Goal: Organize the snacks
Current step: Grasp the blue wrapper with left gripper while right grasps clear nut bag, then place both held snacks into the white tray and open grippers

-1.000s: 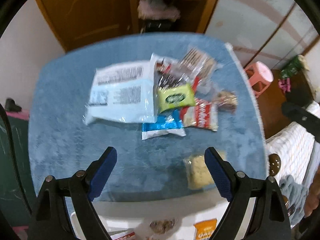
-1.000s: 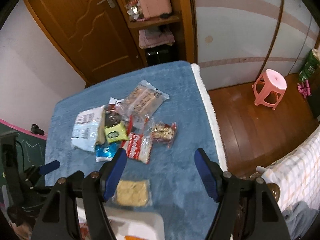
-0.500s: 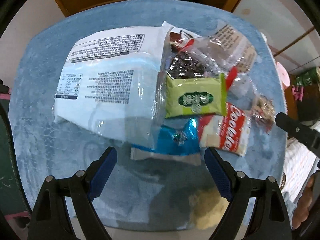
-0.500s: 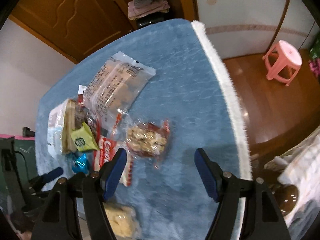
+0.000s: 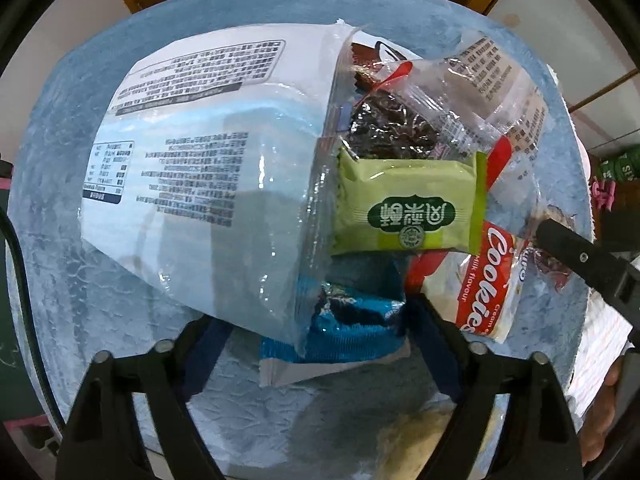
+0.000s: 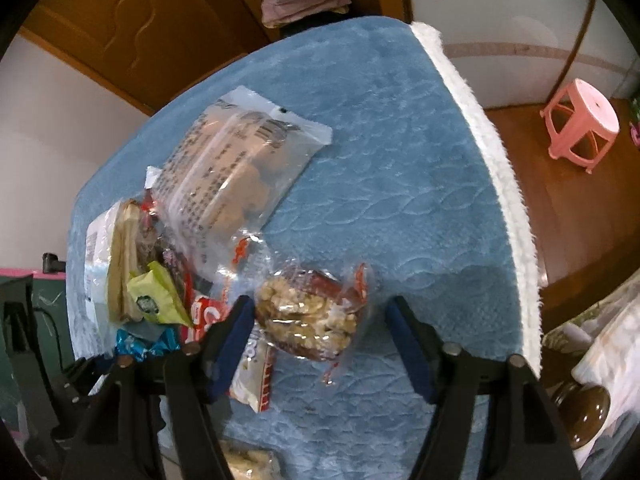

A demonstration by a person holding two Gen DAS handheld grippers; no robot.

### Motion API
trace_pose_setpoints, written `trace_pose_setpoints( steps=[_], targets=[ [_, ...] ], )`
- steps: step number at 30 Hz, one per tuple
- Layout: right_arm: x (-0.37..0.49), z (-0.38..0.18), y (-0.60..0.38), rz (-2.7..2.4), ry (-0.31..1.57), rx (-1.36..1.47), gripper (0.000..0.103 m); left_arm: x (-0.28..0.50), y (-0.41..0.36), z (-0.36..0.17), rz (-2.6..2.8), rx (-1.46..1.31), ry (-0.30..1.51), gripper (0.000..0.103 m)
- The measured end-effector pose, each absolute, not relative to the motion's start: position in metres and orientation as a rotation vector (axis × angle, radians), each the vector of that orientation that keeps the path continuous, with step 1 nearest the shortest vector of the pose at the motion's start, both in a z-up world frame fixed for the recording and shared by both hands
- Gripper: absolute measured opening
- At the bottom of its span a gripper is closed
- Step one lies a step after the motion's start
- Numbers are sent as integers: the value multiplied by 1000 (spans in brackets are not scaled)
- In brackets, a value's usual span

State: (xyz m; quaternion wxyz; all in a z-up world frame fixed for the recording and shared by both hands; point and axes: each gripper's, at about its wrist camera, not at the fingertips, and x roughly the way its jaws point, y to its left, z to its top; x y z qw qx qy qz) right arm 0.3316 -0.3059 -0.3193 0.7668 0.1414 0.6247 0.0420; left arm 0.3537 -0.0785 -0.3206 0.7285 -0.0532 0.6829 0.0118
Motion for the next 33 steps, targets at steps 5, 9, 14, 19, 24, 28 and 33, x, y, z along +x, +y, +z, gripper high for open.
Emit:
trace_pose_setpoints(
  steps=[5, 9, 14, 19, 24, 28, 33],
  targets=[
    [323, -316, -302, 109, 1366, 307, 51, 354, -96, -311, 1, -86, 1518, 49],
    [314, -311, -298, 107, 1371, 282, 51, 343, -102, -305, -22, -99, 1527, 43],
    [297, -291, -290, 123, 1345, 253, 51, 321, -106, -279, -45, -107, 1482, 42],
    [277, -258, -286, 132, 1286, 257, 51, 300, -111, -228, -83, -88, 1392, 42],
    [250, -211, -278, 130, 1200, 270, 51, 277, -101, -167, -126, -61, 1271, 42],
    [218, -169, -268, 122, 1117, 270, 51, 247, -79, -115, -148, -37, 1170, 42],
    [179, -123, -254, 115, 1025, 241, 51, 199, -57, -60, -160, -11, 1079, 42]
  ],
)
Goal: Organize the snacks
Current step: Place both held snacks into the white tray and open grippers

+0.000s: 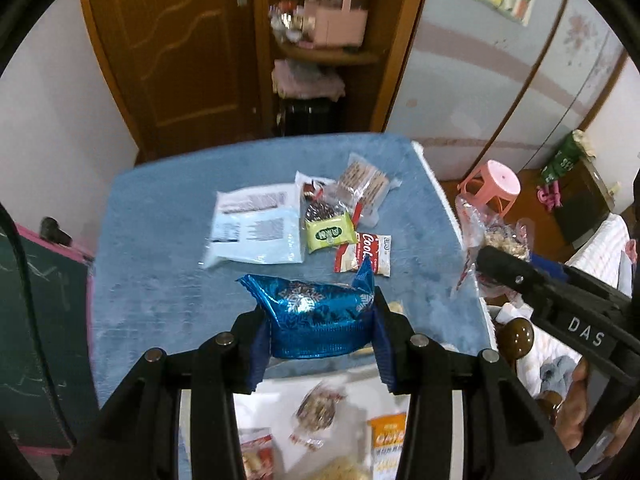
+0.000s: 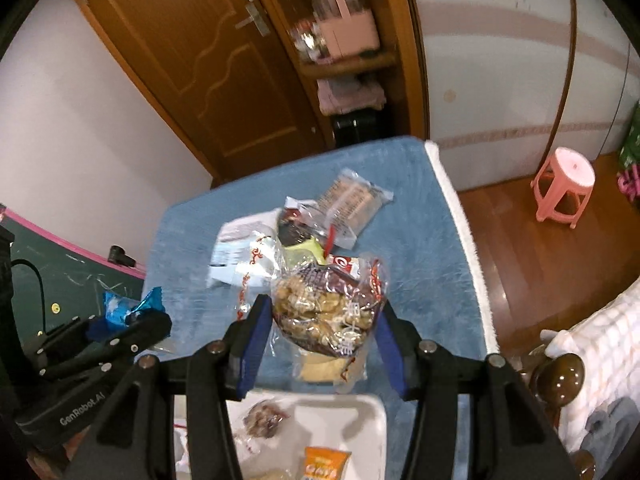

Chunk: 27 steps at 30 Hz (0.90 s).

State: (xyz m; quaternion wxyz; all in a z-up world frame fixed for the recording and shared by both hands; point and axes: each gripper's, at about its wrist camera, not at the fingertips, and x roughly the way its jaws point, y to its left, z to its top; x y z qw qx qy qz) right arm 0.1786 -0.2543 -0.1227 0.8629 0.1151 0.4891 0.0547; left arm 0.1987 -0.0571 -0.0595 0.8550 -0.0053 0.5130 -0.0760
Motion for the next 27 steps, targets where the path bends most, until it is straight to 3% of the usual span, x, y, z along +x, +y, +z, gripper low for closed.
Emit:
trace_pose_setpoints(
  steps=[11, 27],
  targets=[
    [94, -63, -225, 110, 912, 154, 52, 117, -18, -8, -172, -24, 967, 42],
    [19, -70, -183, 156, 958, 40, 52, 49, 15, -39, -202, -21, 1046, 42]
  ],
)
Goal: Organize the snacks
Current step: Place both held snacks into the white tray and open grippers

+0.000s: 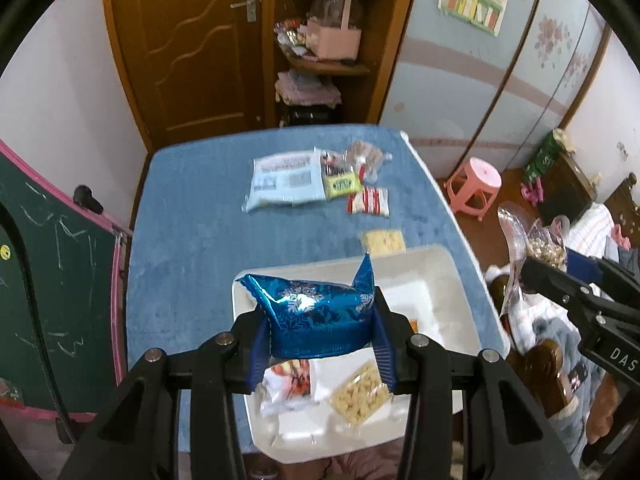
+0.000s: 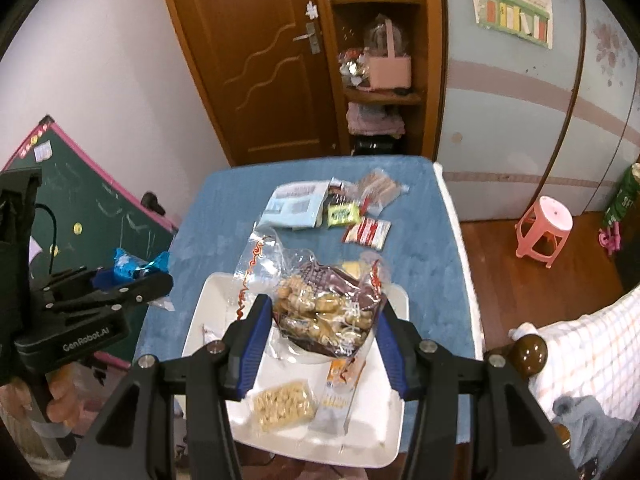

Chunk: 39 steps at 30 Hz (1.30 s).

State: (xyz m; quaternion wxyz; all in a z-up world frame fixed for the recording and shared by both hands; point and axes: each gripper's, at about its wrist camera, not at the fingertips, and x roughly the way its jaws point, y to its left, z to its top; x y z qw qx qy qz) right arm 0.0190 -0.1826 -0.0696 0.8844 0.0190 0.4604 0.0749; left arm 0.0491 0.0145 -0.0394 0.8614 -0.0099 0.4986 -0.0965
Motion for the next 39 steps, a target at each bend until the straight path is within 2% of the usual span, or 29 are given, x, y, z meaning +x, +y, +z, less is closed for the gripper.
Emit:
trace_pose_setpoints(
  steps=[9, 25, 28, 30, 32, 34, 39],
  targets=[
    [6, -99, -167, 166, 1061, 22, 52, 34, -2, -71, -234, 34, 1118, 42],
    [7, -113, -162, 158, 1115, 16, 53, 35, -9, -79, -237, 40, 1151, 44],
    [8, -113, -164, 160, 1125, 34, 53, 35, -8, -78, -228, 34, 1148, 53],
    [9, -112, -167, 156, 1120, 51, 55, 35, -7, -77, -226, 23, 1142, 79],
    [9, -111, -169, 150, 1115, 59, 62, 35, -6, -75, -219, 16, 1131, 88],
    [9, -110, -172, 142, 1110, 74, 65, 35, -5, -72, -221, 6, 1120, 88],
    [12, -110, -177, 144, 1123, 109, 66, 36, -6, -71, -220, 5, 1118, 88]
  ],
)
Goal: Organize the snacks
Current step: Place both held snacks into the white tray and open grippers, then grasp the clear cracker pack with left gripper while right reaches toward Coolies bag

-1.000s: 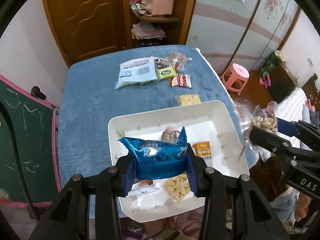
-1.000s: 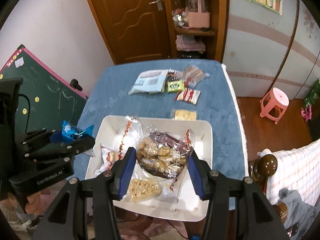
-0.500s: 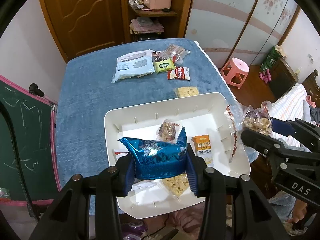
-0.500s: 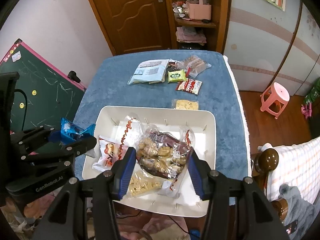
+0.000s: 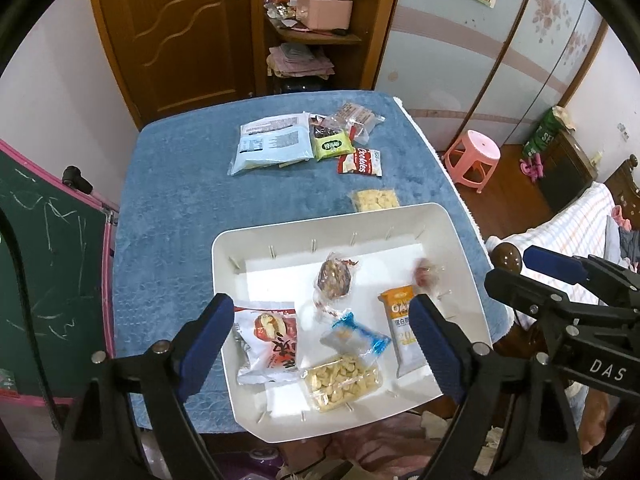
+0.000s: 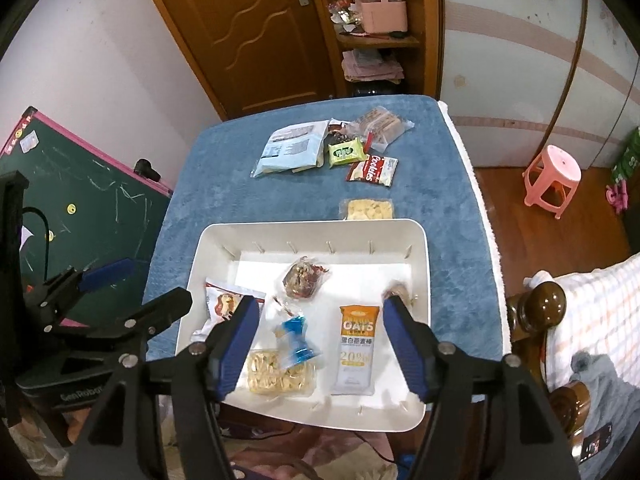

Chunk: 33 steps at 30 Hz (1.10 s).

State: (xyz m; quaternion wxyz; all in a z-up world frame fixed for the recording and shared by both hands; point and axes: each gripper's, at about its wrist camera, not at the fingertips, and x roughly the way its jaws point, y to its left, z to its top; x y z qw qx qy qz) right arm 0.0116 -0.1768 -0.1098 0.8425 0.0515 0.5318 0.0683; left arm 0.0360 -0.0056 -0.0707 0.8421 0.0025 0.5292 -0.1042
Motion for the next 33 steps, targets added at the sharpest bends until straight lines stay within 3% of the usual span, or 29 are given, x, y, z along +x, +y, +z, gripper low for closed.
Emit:
trace_pose_setpoints(
  steps=[33],
  targets=[
    [38, -124, -202, 130, 1178, 160, 66, 66, -33, -75, -251, 54, 1147, 88]
  ],
)
